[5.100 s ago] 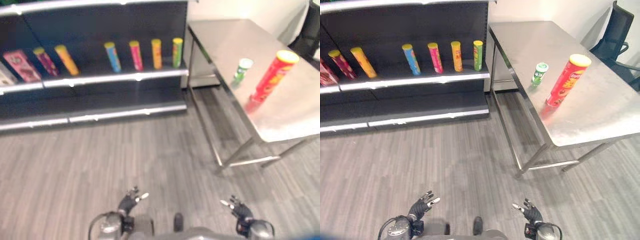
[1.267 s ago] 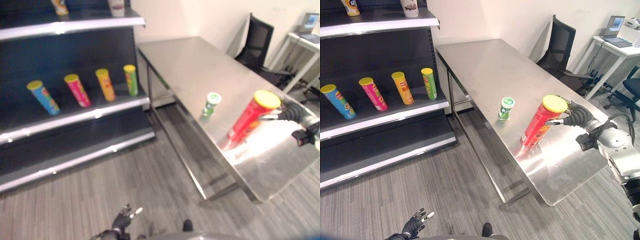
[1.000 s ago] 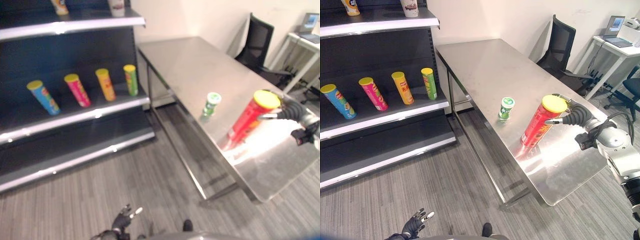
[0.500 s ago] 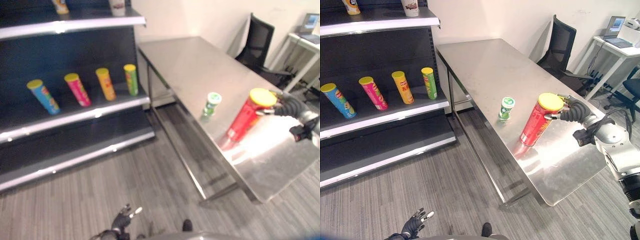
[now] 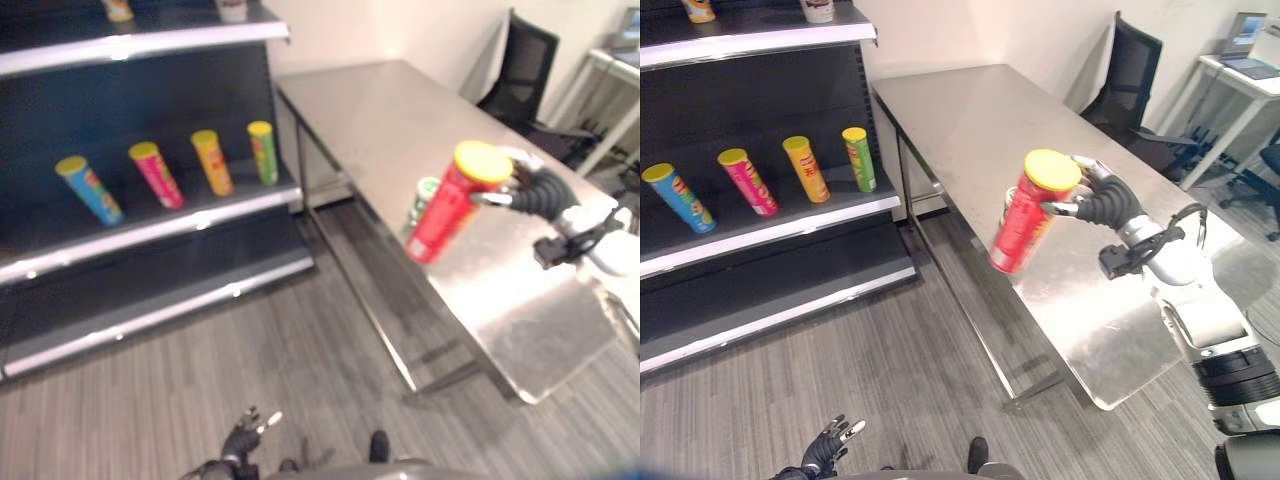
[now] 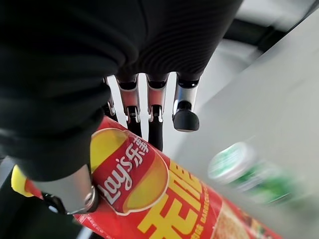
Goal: Put the goods on the table back onto the shelves and tidy them up.
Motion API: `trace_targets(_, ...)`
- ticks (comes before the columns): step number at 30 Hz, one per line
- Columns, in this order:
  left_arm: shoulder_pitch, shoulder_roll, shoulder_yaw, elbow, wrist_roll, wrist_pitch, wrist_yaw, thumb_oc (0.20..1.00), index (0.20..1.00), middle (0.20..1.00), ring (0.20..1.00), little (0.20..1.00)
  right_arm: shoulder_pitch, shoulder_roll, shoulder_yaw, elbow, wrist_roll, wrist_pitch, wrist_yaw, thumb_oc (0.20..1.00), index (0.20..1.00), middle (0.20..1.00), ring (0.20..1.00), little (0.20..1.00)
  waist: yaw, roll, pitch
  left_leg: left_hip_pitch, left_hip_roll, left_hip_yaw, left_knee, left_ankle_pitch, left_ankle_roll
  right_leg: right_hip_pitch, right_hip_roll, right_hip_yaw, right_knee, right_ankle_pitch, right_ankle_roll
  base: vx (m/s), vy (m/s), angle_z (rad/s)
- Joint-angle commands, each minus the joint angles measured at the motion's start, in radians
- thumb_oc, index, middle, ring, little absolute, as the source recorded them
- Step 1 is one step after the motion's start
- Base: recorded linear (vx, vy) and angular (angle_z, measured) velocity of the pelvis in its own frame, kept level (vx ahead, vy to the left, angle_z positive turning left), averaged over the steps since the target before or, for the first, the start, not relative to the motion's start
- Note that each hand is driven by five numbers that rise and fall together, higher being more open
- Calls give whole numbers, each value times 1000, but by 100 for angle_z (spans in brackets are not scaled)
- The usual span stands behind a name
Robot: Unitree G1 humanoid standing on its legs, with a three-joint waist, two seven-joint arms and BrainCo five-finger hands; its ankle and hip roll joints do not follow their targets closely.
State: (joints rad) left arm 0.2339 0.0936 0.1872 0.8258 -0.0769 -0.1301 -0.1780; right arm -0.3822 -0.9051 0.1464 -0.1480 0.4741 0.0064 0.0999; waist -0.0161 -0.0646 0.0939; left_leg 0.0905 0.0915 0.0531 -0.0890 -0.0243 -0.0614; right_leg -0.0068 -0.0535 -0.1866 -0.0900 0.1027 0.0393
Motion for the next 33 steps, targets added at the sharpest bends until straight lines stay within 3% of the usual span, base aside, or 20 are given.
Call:
trace_targets(1,-19,35,-25,-44,15,-24,0,1000,1000,1000,1000,1000,-124,3,-10,-111,48,-109,-70,200,200,200,200,200,34,-23,7,-52,44,61,111,84,-22,38,-54,55,3,0,12,-88,-80,25)
trace_targets(5,-12,40,-25,-55,23,-18,-20,1000,1000,1000,1000,1000,-89,58,-8,-237,14,-115,-76,200,200,200,200,200,19,-30,18,-6,162,88,84,76,-19,55,-94,45,3,20,23,4,54,78)
trace_targets(6,-11,40,-25,-55,23,-18,-20,1000,1000,1000,1000,1000,-87,58,-8,-239,14,-114,-76,200,200,200,200,200,19,-29,19,-1,163,89,79,78,-20,58,-92,45,3,19,23,96,91,41)
trace_targets(7,-13,48,-28,-46,27,-19,-22,1000,1000,1000,1000,1000,-75,72,-12,-253,11,-115,-76,200,200,200,200,200,12,-28,5,19,190,88,56,88,-17,62,-98,44,3,24,24,123,245,18)
trace_targets(8,-15,71,-42,-57,36,-14,-31,1000,1000,1000,1000,1000,-87,78,17,-290,1,-113,-81,200,200,200,200,200,-1,-28,-3,30,250,90,42,114,-11,70,-131,50,17,34,26,134,365,4)
trace_targets(9,-18,80,-47,-60,37,-13,-35,1000,1000,1000,1000,1000,-94,75,22,-292,-6,-115,-88,200,200,200,200,200,-4,-21,-2,41,267,75,46,125,-15,68,-145,50,33,36,24,74,453,11)
trace_targets(12,-32,90,-50,-79,33,-8,-37,1000,1000,1000,1000,1000,-124,76,54,-313,-16,-113,-93,200,200,200,200,200,-4,-9,2,43,247,25,45,125,-27,56,-170,65,41,38,9,-16,285,0)
trace_targets(15,-57,113,-85,-90,12,-7,-37,1000,1000,1000,1000,1000,-129,90,70,-309,-29,-104,-84,200,200,200,200,200,3,21,-7,25,171,50,2,91,-29,35,-273,25,9,48,-12,-60,680,15)
trace_targets(17,-50,116,-73,-97,4,-8,-36,1000,1000,1000,1000,1000,-163,89,100,-297,-39,-102,-89,200,200,200,200,200,14,27,-3,20,161,60,2,88,-26,16,-294,5,7,52,-11,-80,314,-15)
trace_targets(19,-32,122,-37,-117,-11,-3,-32,1000,1000,1000,1000,1000,-225,115,184,-278,-35,-94,-83,200,200,200,200,200,50,15,17,4,127,69,2,61,-19,7,-262,-15,29,45,-7,-197,374,-59)
trace_targets(20,-40,120,-9,-95,-22,-1,-16,1000,1000,1000,1000,1000,-225,109,217,-258,-40,-89,-63,200,200,200,200,200,64,-6,29,-31,79,62,2,35,-3,34,-159,48,104,31,6,-233,398,-63)
trace_targets(22,-27,112,2,-92,-15,-4,-17,1000,1000,1000,1000,1000,-229,127,246,-244,-24,-88,-47,200,200,200,200,200,84,-32,26,-60,31,45,2,38,12,68,-46,66,117,18,25,-141,268,-13)
trace_targets(23,-27,111,3,-92,-15,-4,-18,1000,1000,1000,1000,1000,-230,128,247,-243,-24,-88,-47,200,200,200,200,200,83,-32,25,-60,30,45,2,35,11,70,-46,65,116,16,26,-107,229,43)
trace_targets(24,-11,95,8,-99,-18,-4,-29,1000,1000,1000,1000,1000,-247,113,273,-228,-41,-85,-48,200,200,200,200,200,100,-65,16,-92,-28,34,2,39,27,82,27,95,72,14,18,-78,198,42)
trace_targets(25,-13,91,5,-90,-18,-4,-33,1000,1000,1000,1000,1000,-255,120,279,-224,-38,-83,-52,200,200,200,200,200,107,-77,20,-103,-52,32,2,40,36,73,54,103,45,13,13,-107,240,27)
trace_targets(26,-2,79,4,-96,-23,1,-35,1000,1000,1000,1000,1000,-270,129,286,-221,-54,-77,-54,200,200,200,200,200,117,-87,25,-105,-80,19,2,42,46,66,64,103,6,1,-17,-36,104,18)
trace_targets(29,9,69,1,-101,-21,2,-34,1000,1000,1000,1000,1000,-302,129,287,-210,-72,-70,-55,200,200,200,200,200,113,-79,32,-93,-89,10,2,66,42,67,66,120,5,10,-12,71,97,35)
trace_targets(30,4,22,18,-105,-43,7,-47,1000,1000,1000,1000,1000,-302,141,281,-170,-113,-57,-49,200,200,200,200,200,111,-64,44,-59,-75,56,2,72,34,80,48,85,3,8,-8,73,139,74)
trace_targets(31,0,25,16,-91,-39,7,-48,1000,1000,1000,1000,1000,-291,143,284,-165,-118,-51,-42,200,200,200,200,200,102,-56,53,-41,-53,80,2,68,32,89,37,67,3,3,-3,100,233,93)
trace_targets(33,11,38,30,-103,-41,9,-67,1000,1000,1000,1000,1000,-219,181,239,-168,-123,-39,-22,200,200,200,200,200,100,-64,23,-36,22,80,2,36,47,88,11,46,3,-19,2,66,127,79)
